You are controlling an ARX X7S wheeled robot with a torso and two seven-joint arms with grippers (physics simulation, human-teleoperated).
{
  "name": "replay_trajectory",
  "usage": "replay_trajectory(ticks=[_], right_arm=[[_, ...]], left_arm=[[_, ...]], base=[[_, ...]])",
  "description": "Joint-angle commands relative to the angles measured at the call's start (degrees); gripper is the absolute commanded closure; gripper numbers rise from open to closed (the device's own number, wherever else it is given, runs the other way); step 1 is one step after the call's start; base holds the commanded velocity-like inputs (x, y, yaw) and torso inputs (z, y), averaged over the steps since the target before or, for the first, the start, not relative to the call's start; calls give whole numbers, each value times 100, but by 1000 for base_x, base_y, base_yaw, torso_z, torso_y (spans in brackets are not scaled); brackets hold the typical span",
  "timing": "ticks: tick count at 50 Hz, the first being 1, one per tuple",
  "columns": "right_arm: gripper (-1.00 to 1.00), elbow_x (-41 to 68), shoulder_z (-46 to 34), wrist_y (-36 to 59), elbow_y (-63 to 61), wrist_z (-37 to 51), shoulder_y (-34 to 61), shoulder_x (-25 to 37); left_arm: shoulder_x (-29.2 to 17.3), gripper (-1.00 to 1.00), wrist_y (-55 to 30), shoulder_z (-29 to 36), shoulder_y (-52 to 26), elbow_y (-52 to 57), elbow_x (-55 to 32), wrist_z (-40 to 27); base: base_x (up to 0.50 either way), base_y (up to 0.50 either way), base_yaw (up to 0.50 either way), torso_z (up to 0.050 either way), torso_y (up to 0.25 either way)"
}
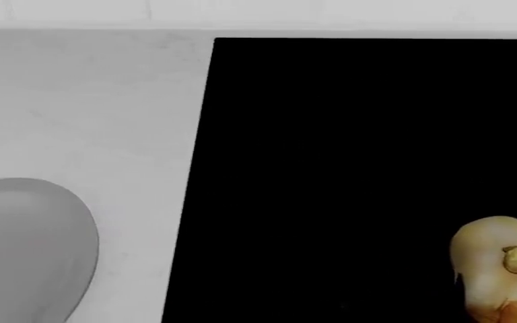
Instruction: Pick the ginger from the plate and place it in the pan.
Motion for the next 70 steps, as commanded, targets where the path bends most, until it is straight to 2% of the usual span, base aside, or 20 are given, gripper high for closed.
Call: replay_trajectory(ticks=[1,57,62,70], right_arm=[[100,-136,63,92,-13,94,188,8],[100,-418,-97,-82,-13,238,-10,8],[100,-355,-61,-43,-13,248,23,8],[100,402,340,324,-13,160,414,8]], left_arm=[[-99,-100,64,77,2,-11,-25,-114],[-313,-100,272,160,30,-87,-184,-330],[-323,-100,297,161,21,-118,-205,-329],[-365,-100,354,106,84,-81,-253,-344]], base=[[0,-215,0,0,0],[0,-217,0,0,0],[0,-218,0,0,0],[0,-218,0,0,0]])
